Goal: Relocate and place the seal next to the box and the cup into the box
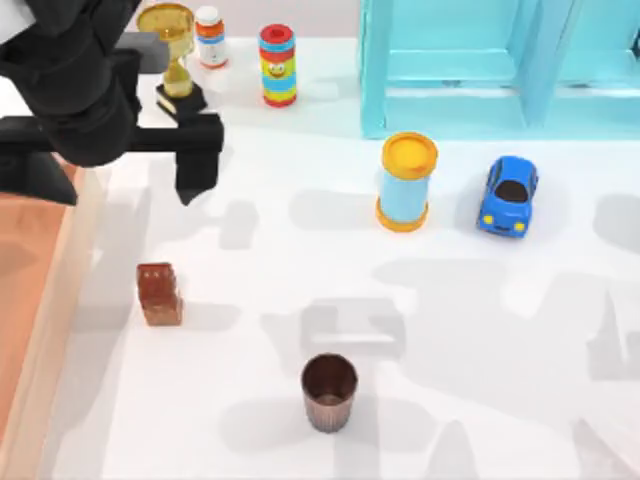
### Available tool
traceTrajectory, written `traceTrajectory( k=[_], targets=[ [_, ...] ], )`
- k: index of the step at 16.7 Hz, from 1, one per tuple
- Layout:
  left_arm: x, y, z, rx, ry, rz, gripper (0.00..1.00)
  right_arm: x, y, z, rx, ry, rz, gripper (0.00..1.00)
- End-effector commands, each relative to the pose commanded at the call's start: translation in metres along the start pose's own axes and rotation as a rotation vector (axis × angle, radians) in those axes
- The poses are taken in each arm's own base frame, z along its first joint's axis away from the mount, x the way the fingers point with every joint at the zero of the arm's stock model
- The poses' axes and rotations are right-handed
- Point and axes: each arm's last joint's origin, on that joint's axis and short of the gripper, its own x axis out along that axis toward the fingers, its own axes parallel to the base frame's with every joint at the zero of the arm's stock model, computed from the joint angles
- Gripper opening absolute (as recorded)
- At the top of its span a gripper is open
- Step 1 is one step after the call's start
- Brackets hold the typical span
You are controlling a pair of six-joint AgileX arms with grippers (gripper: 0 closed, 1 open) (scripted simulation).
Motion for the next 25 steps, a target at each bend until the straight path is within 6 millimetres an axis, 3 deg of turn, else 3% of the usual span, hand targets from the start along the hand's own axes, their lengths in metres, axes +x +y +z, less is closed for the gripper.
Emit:
traceTrajectory(
  k=[2, 5, 9, 12, 19, 21, 25],
  targets=[
    [0.003, -0.013, 0.000, 0.000, 0.015, -0.004, 1.00, 0.000, 0.000, 0.000, 0.000, 0.000, 0.000, 1.00],
    [0.011, -0.059, -0.009, -0.002, 0.061, -0.013, 1.00, 0.000, 0.000, 0.000, 0.000, 0.000, 0.000, 1.00],
    [0.024, -0.143, -0.051, -0.010, 0.148, -0.004, 1.00, 0.000, 0.000, 0.000, 0.000, 0.000, 0.000, 1.00],
    [0.031, -0.179, -0.080, -0.009, 0.191, 0.015, 1.00, 0.000, 0.000, 0.000, 0.000, 0.000, 0.000, 1.00],
    [0.033, -0.185, -0.087, -0.011, 0.198, 0.018, 1.00, 0.000, 0.000, 0.000, 0.000, 0.000, 0.000, 1.00],
    [0.045, -0.186, -0.089, -0.009, 0.203, 0.022, 1.00, 0.000, 0.000, 0.000, 0.000, 0.000, 0.000, 1.00],
    [0.087, -0.188, -0.096, -0.010, 0.193, 0.010, 1.00, 0.000, 0.000, 0.000, 0.000, 0.000, 0.000, 1.00]
  ],
)
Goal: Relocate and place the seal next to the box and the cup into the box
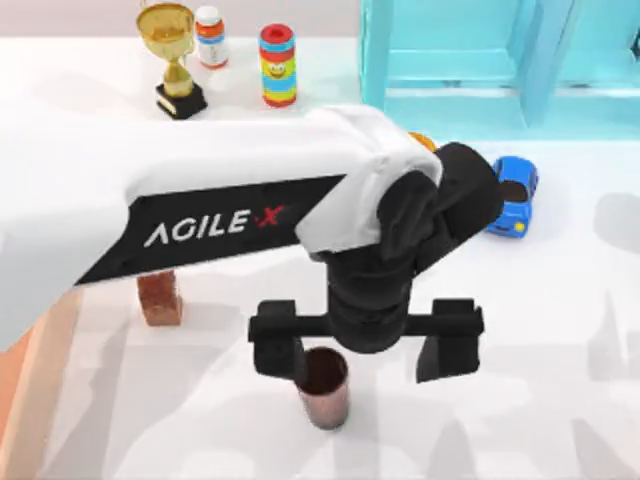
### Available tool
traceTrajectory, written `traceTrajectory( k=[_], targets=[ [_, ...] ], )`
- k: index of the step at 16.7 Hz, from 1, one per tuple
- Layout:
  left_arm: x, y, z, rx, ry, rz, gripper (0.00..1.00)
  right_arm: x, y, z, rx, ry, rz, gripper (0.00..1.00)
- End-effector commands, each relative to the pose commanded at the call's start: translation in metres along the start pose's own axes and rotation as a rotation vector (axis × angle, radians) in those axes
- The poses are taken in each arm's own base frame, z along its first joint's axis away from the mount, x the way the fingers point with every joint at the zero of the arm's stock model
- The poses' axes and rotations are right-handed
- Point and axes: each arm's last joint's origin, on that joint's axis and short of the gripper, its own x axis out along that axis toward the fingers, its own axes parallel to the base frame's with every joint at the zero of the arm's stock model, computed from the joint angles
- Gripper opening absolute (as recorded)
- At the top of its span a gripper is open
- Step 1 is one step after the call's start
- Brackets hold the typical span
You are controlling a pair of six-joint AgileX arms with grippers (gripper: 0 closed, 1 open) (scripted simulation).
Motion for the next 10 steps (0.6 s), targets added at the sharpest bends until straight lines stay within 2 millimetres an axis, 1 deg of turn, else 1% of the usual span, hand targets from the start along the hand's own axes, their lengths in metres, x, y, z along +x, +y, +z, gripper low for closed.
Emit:
traceTrajectory(
  k=[2, 3, 7, 10],
  targets=[
    [0.018, 0.002, -0.002, 0.000, 0.004, 0.005, 1.00, 0.000, 0.000, 0.000, 0.000, 0.000, 0.000, 1.00],
    [0.023, 0.002, -0.002, 0.000, 0.006, 0.008, 1.00, 0.000, 0.000, 0.000, 0.000, 0.000, 0.000, 1.00],
    [0.024, 0.002, -0.002, 0.000, 0.007, 0.009, 1.00, 0.000, 0.000, 0.000, 0.000, 0.000, 0.000, 1.00],
    [0.024, 0.002, -0.002, 0.000, 0.007, 0.009, 0.77, 0.000, 0.000, 0.000, 0.000, 0.000, 0.000, 1.00]
  ],
)
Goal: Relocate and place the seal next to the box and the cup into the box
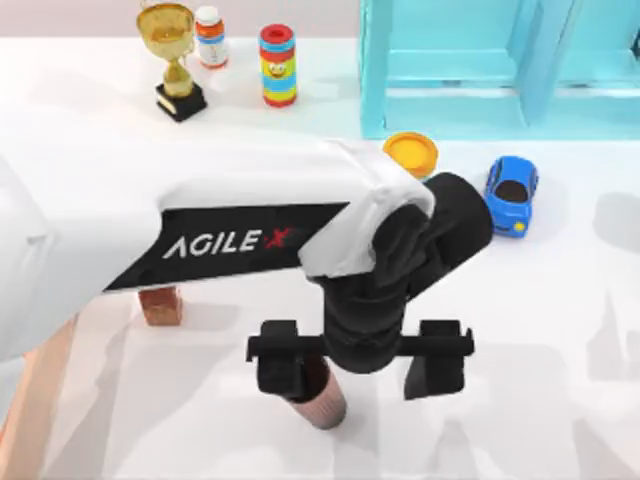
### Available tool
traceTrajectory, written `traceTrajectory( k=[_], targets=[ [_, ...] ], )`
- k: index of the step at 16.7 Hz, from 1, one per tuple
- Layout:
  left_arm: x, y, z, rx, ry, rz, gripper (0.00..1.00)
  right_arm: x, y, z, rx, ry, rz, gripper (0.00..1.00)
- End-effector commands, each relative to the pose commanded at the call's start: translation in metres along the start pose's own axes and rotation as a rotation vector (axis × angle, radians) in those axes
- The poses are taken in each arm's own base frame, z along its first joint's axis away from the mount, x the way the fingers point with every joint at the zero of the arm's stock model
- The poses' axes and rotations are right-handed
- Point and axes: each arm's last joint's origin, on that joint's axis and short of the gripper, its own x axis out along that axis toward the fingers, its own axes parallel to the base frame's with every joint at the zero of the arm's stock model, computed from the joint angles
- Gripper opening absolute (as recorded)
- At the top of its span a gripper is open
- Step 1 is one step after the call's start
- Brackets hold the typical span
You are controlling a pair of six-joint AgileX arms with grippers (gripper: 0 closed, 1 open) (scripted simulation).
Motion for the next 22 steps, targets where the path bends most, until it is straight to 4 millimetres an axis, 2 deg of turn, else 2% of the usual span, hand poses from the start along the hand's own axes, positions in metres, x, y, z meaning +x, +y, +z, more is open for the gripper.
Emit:
traceTrajectory(
  k=[10, 20, 22],
  targets=[
    [0.000, 0.000, 0.000, 0.000, 0.000, 0.000, 0.02, 0.000, 0.000, 0.000, 0.000, 0.000, 0.000, 1.00],
    [-0.001, 0.001, 0.000, 0.001, 0.000, 0.000, 0.00, 0.000, 0.000, 0.000, 0.000, 0.000, 0.000, 1.00],
    [-0.012, 0.011, 0.002, 0.008, 0.004, 0.001, 0.00, 0.000, 0.000, 0.000, 0.000, 0.000, 0.000, 1.00]
  ],
)
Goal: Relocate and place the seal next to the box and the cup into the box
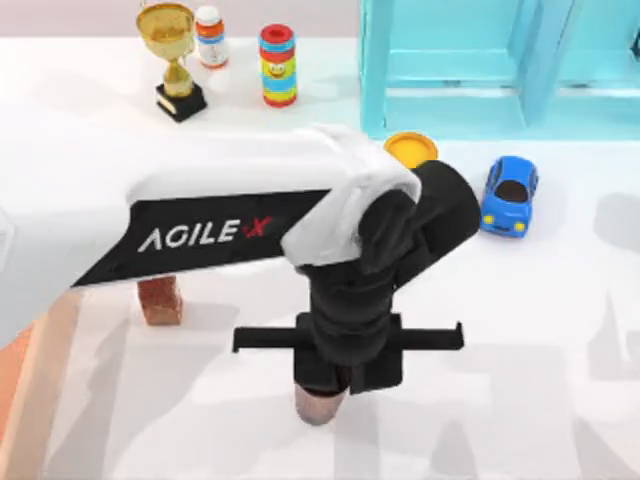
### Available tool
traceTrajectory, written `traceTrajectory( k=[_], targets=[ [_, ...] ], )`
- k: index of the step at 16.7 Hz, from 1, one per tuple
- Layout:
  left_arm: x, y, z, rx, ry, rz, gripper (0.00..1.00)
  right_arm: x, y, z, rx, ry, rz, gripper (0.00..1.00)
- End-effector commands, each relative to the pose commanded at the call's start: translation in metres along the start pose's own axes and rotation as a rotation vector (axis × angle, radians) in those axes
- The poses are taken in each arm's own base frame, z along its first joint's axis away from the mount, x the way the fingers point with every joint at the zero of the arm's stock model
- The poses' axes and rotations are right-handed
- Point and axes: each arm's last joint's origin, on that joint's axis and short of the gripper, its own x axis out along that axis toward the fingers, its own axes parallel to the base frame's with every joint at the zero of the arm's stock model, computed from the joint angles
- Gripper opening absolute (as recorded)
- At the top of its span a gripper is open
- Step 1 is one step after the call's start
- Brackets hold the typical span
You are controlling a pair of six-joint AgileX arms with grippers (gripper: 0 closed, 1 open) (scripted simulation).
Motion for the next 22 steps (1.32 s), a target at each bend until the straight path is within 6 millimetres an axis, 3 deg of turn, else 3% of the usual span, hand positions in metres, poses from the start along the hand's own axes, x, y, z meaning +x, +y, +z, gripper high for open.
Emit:
traceTrajectory(
  k=[5, 8, 13, 16, 19, 22],
  targets=[
    [-0.066, 0.062, 0.000, -0.003, -0.008, -0.009, 0.00, 0.000, 0.000, 0.000, 0.000, 0.000, 0.000, 1.00],
    [-0.087, 0.087, -0.003, -0.008, -0.005, -0.002, 0.00, 0.000, 0.000, 0.000, 0.000, 0.000, 0.000, 1.00],
    [-0.088, 0.088, -0.003, -0.003, -0.006, -0.001, 0.00, 0.000, 0.000, 0.000, 0.000, 0.000, 0.000, 1.00],
    [-0.088, 0.102, 0.005, 0.001, 0.004, 0.000, 0.00, 0.000, 0.000, 0.000, 0.000, 0.000, 0.000, 1.00],
    [-0.088, 0.137, 0.020, 0.006, 0.018, -0.005, 0.00, 0.000, 0.000, 0.000, 0.000, 0.000, 0.000, 1.00],
    [-0.089, 0.188, 0.032, 0.008, 0.032, -0.019, 0.00, 0.000, 0.000, 0.000, 0.000, 0.000, 0.000, 1.00]
  ],
)
